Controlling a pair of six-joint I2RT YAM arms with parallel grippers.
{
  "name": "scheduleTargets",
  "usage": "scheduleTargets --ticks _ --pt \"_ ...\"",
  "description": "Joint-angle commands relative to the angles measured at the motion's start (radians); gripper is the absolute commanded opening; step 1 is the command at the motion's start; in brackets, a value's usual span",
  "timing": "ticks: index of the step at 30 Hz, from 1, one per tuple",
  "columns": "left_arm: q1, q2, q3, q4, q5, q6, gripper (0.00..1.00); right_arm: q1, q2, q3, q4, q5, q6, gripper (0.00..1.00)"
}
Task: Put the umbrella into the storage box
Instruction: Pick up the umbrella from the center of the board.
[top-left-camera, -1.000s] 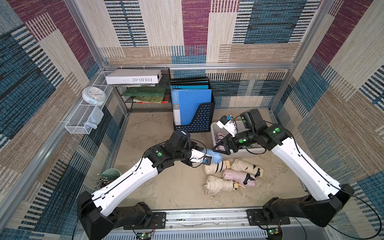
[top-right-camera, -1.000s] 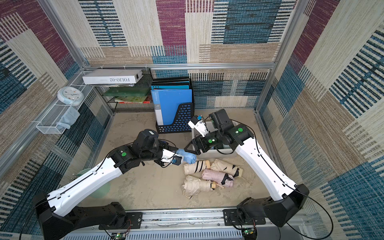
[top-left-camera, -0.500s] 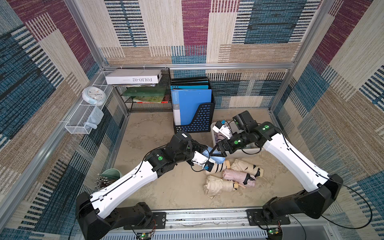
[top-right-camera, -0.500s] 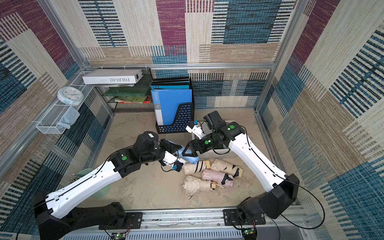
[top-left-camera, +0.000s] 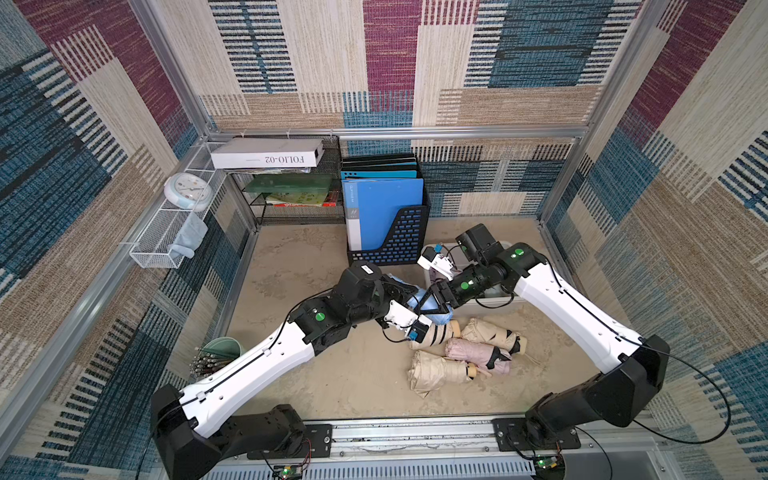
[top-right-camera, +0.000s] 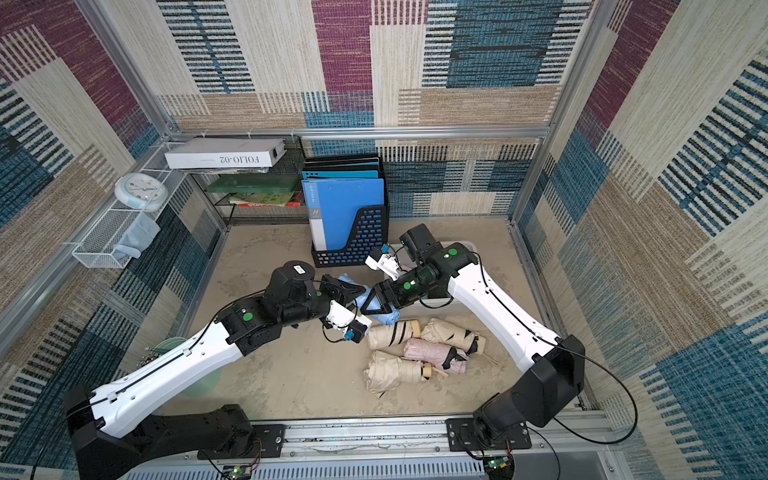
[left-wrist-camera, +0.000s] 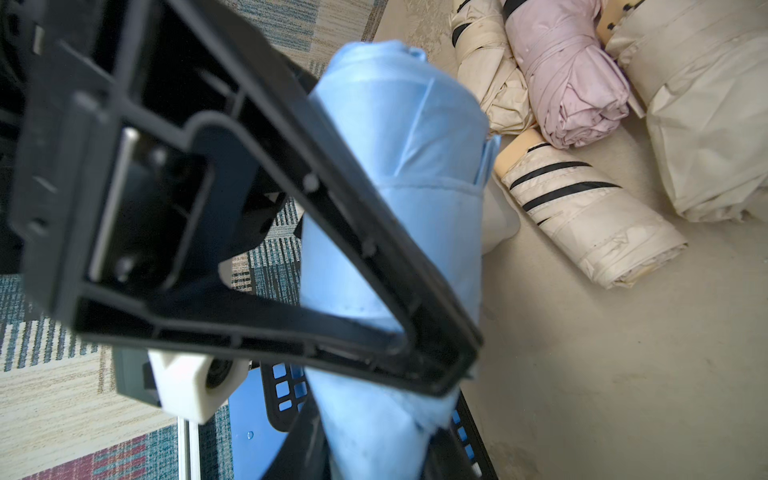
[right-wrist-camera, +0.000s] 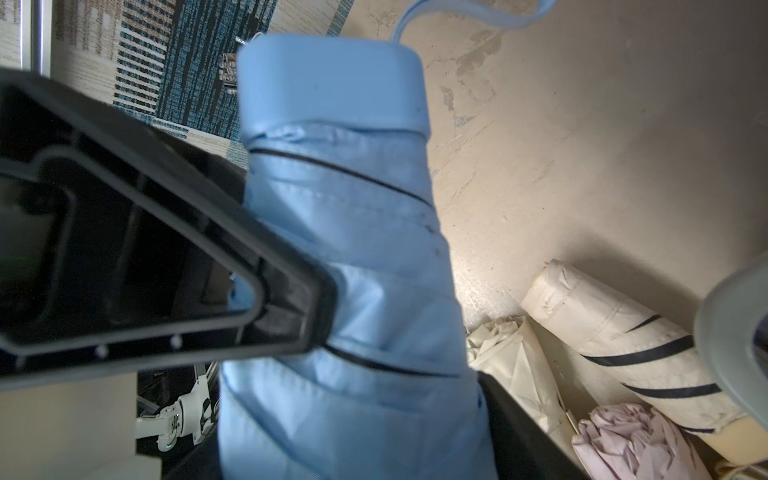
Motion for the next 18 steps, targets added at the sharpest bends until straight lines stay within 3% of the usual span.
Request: scheduleTargets --ticks 1,7,8,14,17,18 --pt "-0.001 0.004 0.007 0.067 0.012 0.010 0.00 0.004 -0.001 -0.010 0.041 -0.040 0.005 0.63" --pt "-0.002 0.021 0.011 0.101 0.001 -0.009 0.00 0.004 -0.016 -0.041 0.081 -0.038 0.027 0.47" --pt "-0.002 0.025 0.010 0.110 -0.003 -0.013 0.05 0.004 -0.019 -0.046 0.092 -0.039 0.033 0.45" --pt "0.003 0.038 0.013 0.159 -0.016 -0.062 0.47 0.004 -0.046 -0.084 0.165 -0.015 0.076 0.33" --pt "0.010 0.040 0.015 0.167 -0.019 -0.088 0.99 0.000 -0.054 -0.103 0.206 0.015 0.104 0.29" --pt "0.012 0.039 0.015 0.168 -0.021 -0.094 0.99 -0.004 -0.056 -0.108 0.217 0.026 0.111 0.28"
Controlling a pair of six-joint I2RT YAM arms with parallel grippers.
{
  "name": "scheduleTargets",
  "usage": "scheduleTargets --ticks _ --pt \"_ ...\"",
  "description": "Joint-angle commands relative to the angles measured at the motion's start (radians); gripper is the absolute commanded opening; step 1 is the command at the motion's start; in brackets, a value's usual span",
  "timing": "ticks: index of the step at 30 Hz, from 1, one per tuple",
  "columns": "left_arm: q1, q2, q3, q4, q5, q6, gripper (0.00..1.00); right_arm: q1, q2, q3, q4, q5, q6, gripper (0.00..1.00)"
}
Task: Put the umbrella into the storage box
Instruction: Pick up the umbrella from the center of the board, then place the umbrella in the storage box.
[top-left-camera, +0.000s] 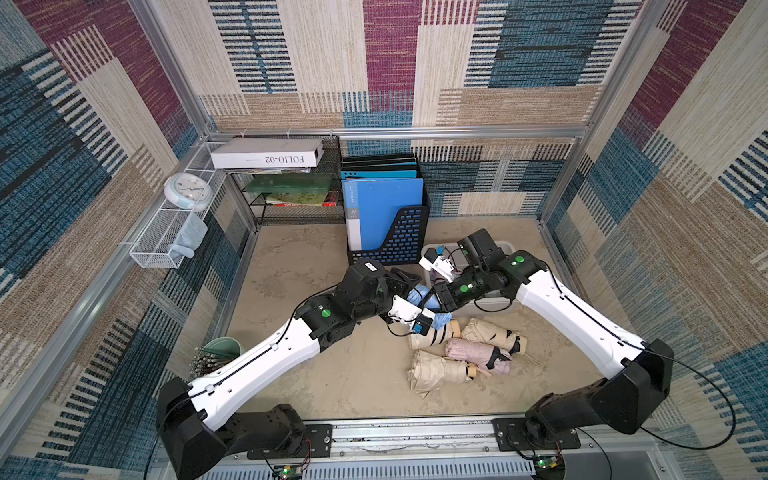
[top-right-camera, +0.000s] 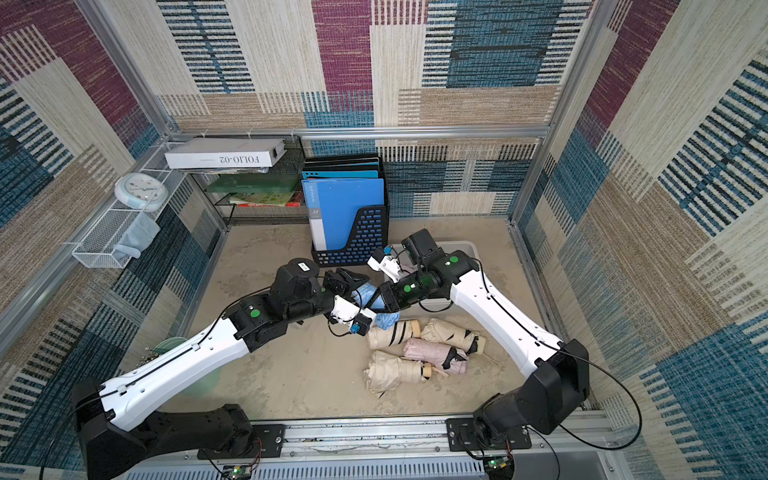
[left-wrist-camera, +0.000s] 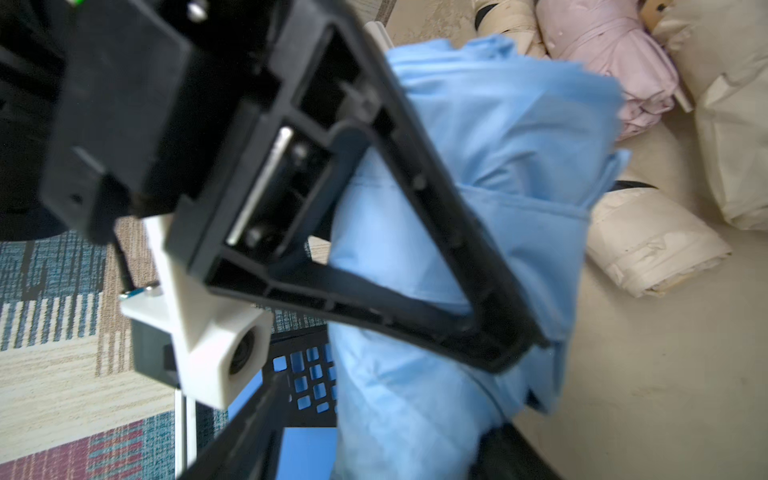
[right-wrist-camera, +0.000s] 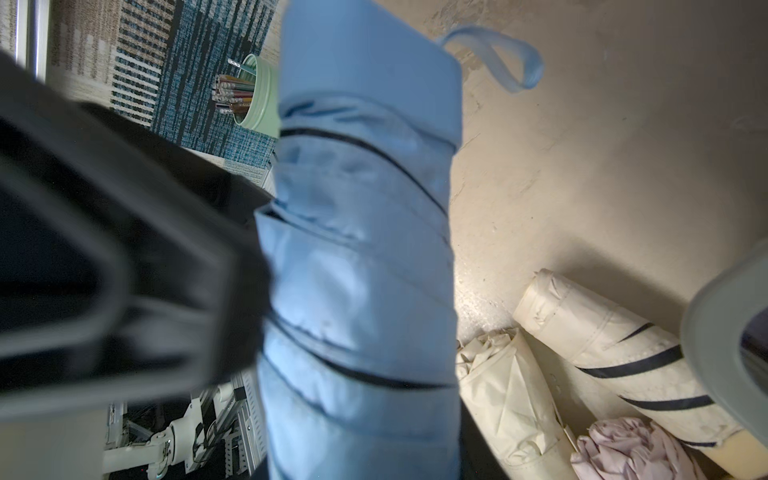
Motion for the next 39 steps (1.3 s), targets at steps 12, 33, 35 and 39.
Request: scheduleTargets --ticks 12,33,35,39 --pt "0.031 -0.139 -0.132 0.134 -0.083 -0.273 1.00 -0.180 -0.044 -0.030 0.112 0.218 0.037 0.24" --pt "0.036 0.046 -0.169 0.190 -0.291 -1.693 0.94 -0.255 0.251 0.106 0.021 0.670 -0.063 0.24" --pt "0.037 0.070 -0.166 0.175 -0.289 -1.751 0.94 -0.257 0.269 0.101 0.010 0.692 -0.071 0.24" --pt "0.039 0.109 -0.172 0.177 -0.268 -1.829 0.93 -0.265 0.283 0.068 0.043 0.701 -0.063 0.24"
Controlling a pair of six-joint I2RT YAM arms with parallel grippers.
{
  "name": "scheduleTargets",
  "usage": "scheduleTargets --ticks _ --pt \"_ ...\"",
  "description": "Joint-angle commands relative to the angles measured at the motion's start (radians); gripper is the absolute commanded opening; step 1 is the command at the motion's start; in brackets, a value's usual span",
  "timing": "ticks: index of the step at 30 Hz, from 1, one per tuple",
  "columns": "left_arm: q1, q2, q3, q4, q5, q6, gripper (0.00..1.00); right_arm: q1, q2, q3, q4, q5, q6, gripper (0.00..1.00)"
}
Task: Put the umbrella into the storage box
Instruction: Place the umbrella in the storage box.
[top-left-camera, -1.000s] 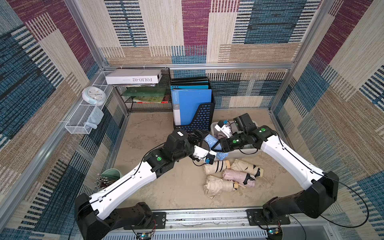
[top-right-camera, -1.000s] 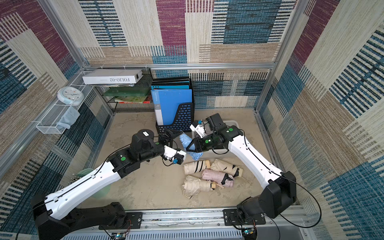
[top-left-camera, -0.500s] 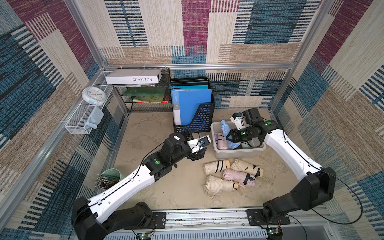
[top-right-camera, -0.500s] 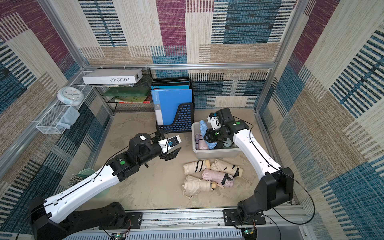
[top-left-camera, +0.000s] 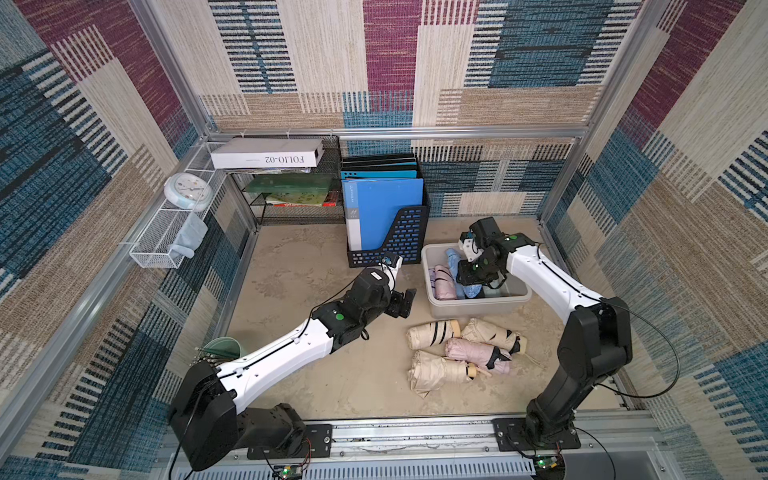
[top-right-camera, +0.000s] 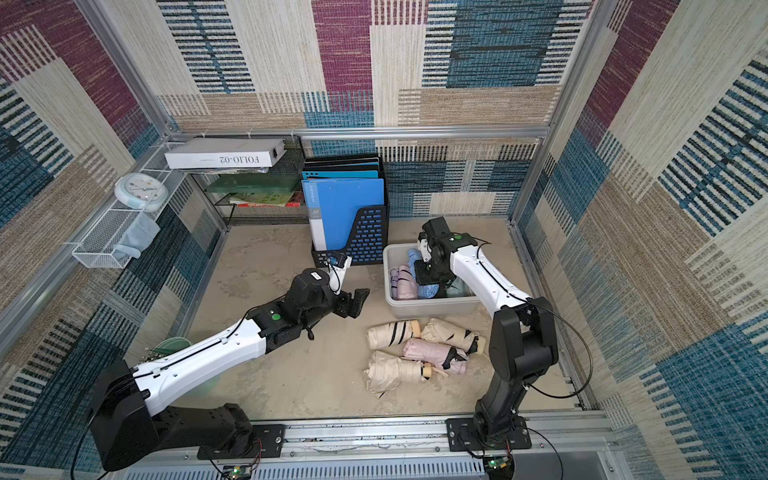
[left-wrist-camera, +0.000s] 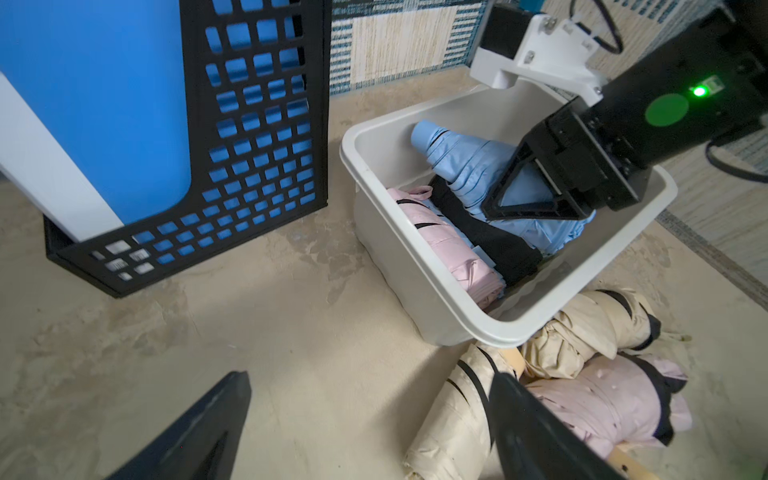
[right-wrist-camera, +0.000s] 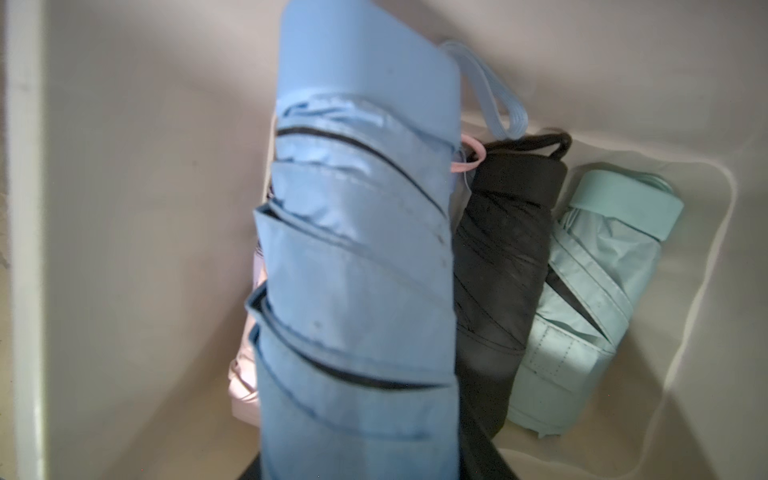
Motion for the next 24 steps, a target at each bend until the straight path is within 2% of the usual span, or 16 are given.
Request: scheduleTargets --ticks 1,7,9,10,12,15,17,20,24 --pt "0.002 0.028 0.002 -0.002 0.008 -0.126 0.93 -0.004 0.013 -0.012 0.047 0.025 -0.001 0.25" --pt "0.004 0.071 0.001 -0.001 0.066 -0.133 0.93 -0.004 0.061 -0.019 0.102 0.028 0.028 0.33" --pt "0.004 0.082 0.002 0.000 0.088 -0.122 0.94 -0.004 0.077 -0.022 0.120 0.014 0.041 0.42" --pt "0.004 0.088 0.001 0.003 0.105 -0.110 0.93 -0.004 0.084 -0.023 0.122 0.015 0.045 0.52" --pt "0.004 0.100 0.000 0.008 0.132 -0.087 0.94 -0.005 0.085 -0.025 0.127 0.024 0.048 0.63" --pt "0.004 0.118 0.000 0.017 0.181 -0.040 0.94 -0.011 0.052 -0.041 0.136 0.011 0.047 0.72" --pt "0.004 0.134 0.005 0.016 0.210 0.007 0.93 -0.019 0.027 -0.050 0.121 -0.002 0.048 0.73" --pt "0.008 0.156 0.023 0.002 0.269 0.088 0.93 -0.038 -0.026 -0.087 0.116 -0.022 0.061 0.69" --pt "0.024 0.204 0.063 -0.050 0.355 0.196 0.88 -0.051 -0.074 -0.156 0.148 -0.038 0.090 0.57"
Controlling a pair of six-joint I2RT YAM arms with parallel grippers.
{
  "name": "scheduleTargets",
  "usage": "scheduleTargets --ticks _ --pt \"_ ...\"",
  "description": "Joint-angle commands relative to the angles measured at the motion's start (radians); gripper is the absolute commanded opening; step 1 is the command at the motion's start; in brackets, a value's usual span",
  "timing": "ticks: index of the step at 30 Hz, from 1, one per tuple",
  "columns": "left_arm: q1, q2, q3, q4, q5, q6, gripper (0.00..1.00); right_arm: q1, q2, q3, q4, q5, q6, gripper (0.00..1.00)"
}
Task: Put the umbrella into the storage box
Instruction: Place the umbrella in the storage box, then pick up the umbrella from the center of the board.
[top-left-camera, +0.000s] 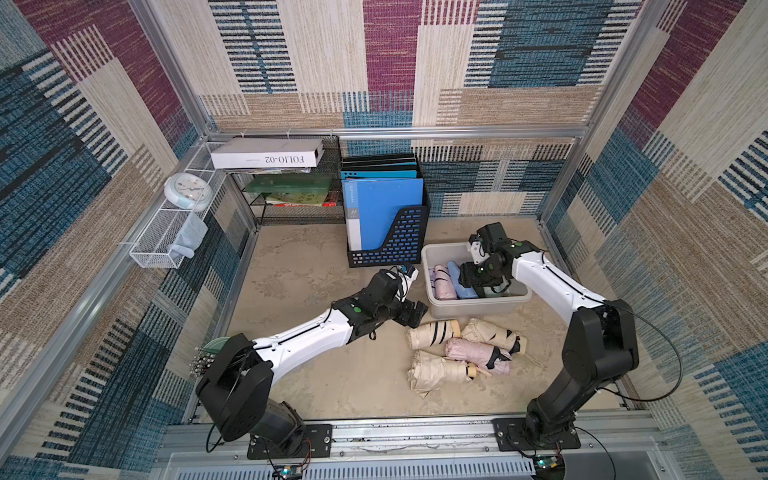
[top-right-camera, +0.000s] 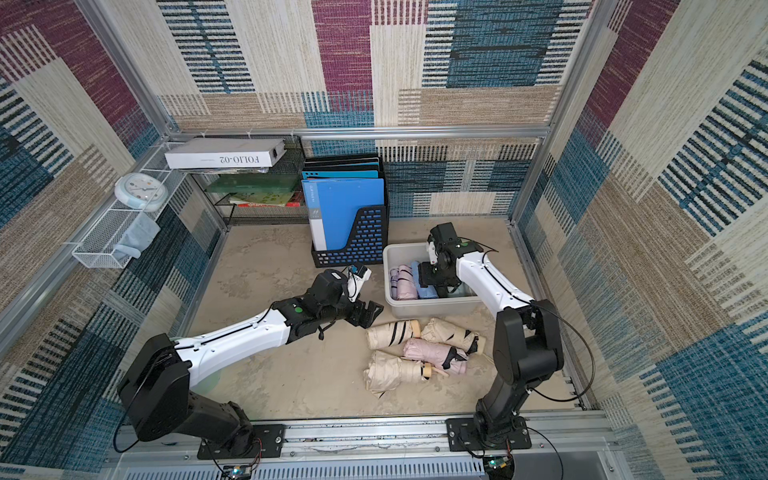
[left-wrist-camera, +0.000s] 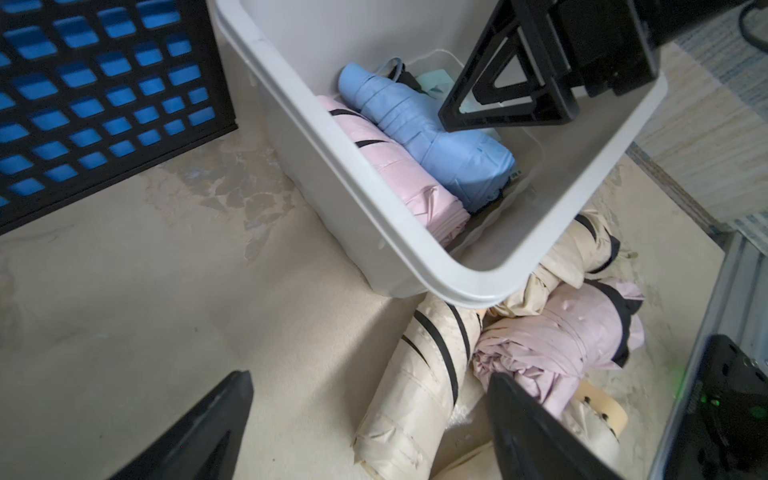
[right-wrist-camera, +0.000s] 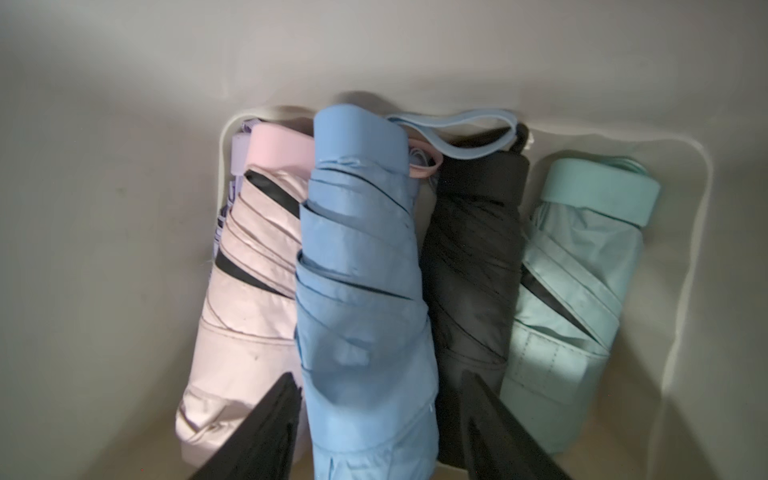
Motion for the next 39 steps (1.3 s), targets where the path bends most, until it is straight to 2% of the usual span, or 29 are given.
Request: scheduleTargets --ticks 1,5,7,9,12,14,19,25,32,39 --pt "0.012 0.033 0.019 -0.046 0.107 0.117 0.87 -0.002 -0.014 -0.039 0.034 -0.043 0.041 0.53" --pt "0.015 0.073 0.016 -0.047 0.185 0.120 0.84 -0.003 0.011 -0.087 0.108 -0.078 0.086 0.43" --pt "0.016 0.087 0.012 -0.057 0.217 0.116 0.85 -0.002 0.019 -0.088 0.122 -0.079 0.097 0.42" --pt "0.015 0.095 0.001 -0.059 0.249 0.116 0.88 -0.002 -0.004 -0.086 0.133 -0.091 0.102 0.48" --pt "0.016 0.115 -0.006 -0.070 0.294 0.115 0.93 -0.003 -0.074 -0.081 0.134 -0.070 0.098 0.67" --pt "0.015 0.138 -0.006 -0.076 0.314 0.115 0.94 -0.003 -0.121 -0.080 0.125 -0.047 0.096 0.73" --pt "0.016 0.214 0.020 -0.088 0.341 0.148 0.92 -0.003 -0.201 -0.086 0.085 -0.057 0.090 0.75" --pt "0.017 0.274 0.028 -0.094 0.378 0.175 0.83 -0.003 -0.322 -0.144 0.094 -0.042 0.143 0.76" --pt "0.015 0.275 -0.031 -0.052 0.351 0.126 0.72 -0.003 -0.431 -0.196 0.133 -0.021 0.166 0.77" --pt "0.015 0.236 -0.101 -0.042 0.289 0.090 0.48 -0.003 -0.439 -0.181 0.119 -0.034 0.148 0.77"
